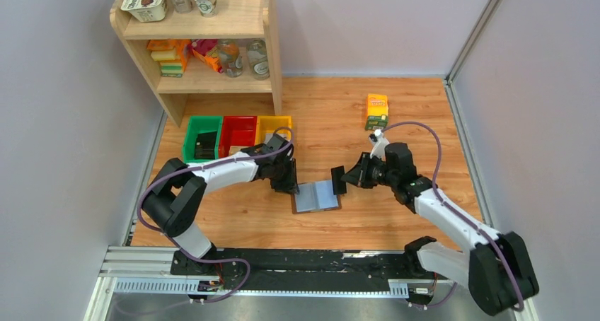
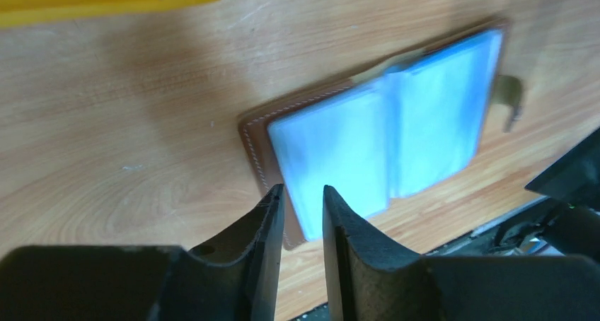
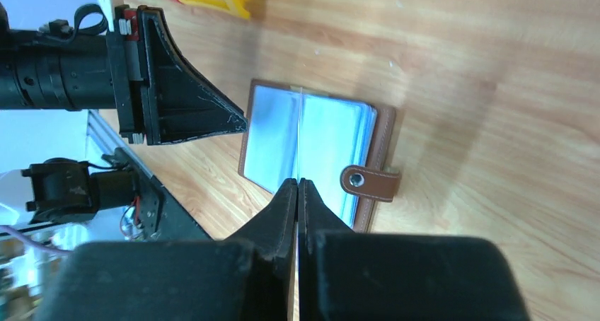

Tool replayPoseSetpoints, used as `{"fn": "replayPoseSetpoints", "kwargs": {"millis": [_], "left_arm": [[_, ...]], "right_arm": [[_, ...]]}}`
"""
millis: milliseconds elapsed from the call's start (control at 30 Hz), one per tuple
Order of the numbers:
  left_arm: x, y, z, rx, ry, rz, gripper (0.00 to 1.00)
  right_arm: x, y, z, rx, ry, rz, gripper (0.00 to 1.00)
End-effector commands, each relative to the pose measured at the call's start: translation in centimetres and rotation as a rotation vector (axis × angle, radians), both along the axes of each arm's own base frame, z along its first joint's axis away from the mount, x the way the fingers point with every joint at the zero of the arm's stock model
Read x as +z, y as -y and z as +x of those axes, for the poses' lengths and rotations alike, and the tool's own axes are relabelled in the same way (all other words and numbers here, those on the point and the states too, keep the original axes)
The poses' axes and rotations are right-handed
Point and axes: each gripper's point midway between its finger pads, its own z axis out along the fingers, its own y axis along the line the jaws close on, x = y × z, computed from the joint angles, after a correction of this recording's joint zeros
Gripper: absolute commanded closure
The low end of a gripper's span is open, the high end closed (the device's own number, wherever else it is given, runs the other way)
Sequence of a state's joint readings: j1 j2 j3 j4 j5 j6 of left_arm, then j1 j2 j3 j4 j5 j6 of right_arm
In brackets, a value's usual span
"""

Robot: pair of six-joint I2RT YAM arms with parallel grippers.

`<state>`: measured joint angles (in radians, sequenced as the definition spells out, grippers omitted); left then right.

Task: Take the credit cards out of the card holder
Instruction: Remove the credit card from the card holder, then place the credit card in the storage box.

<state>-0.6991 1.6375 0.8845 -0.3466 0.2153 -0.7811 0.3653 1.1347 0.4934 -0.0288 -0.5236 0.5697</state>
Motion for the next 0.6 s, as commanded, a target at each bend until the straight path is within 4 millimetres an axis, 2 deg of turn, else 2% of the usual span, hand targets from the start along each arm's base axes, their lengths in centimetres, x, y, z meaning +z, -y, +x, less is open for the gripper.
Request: {"fn": "replayPoseSetpoints", "kwargs": {"millis": [0, 67, 133, 233, 300, 400, 467, 567], "left_arm": [[7.2, 0.6, 3.3, 0.001, 0.185, -0.027, 0.62], [10.8, 0.4, 4.3, 0.025, 0.244, -0.067, 0.55], [13.2, -0.4, 4.7, 0.066, 0.269, -0.097, 0.43], [15.2, -1.2, 4.9, 0.134, 0.264, -0.154, 0.35], [16.6, -1.2, 4.6, 0.156, 0.257, -0.207, 0.35], [18.5, -0.1, 3.8, 0.167, 0.231, -0.318, 0.34], [19.5, 0.5, 3.4, 0.177, 0.213, -0.380, 0.34], [20.1, 0.8, 2.9, 0.205, 0.192, -0.438, 0.33]], "right_arm": [[4.0, 1.5, 1.0, -0.061, 0.235, -0.172, 1.00], [5.8, 1.5, 1.0, -0.074, 0.326, -0.222, 1.00], [7.0, 1.2, 0.7, -0.074, 0.406, -0.285, 1.00], [8.7, 0.7, 0.5, -0.096, 0.545, -0.404, 1.00], [9.6, -0.5, -0.1, -0.077, 0.617, -0.450, 1.00], [10.7, -1.9, -0.4, -0.082, 0.716, -0.544, 1.00], [11.6, -3.4, -1.3, -0.056, 0.810, -0.605, 1.00], [12.4, -4.9, -1.9, -0.052, 0.914, -0.690, 1.00]]}}
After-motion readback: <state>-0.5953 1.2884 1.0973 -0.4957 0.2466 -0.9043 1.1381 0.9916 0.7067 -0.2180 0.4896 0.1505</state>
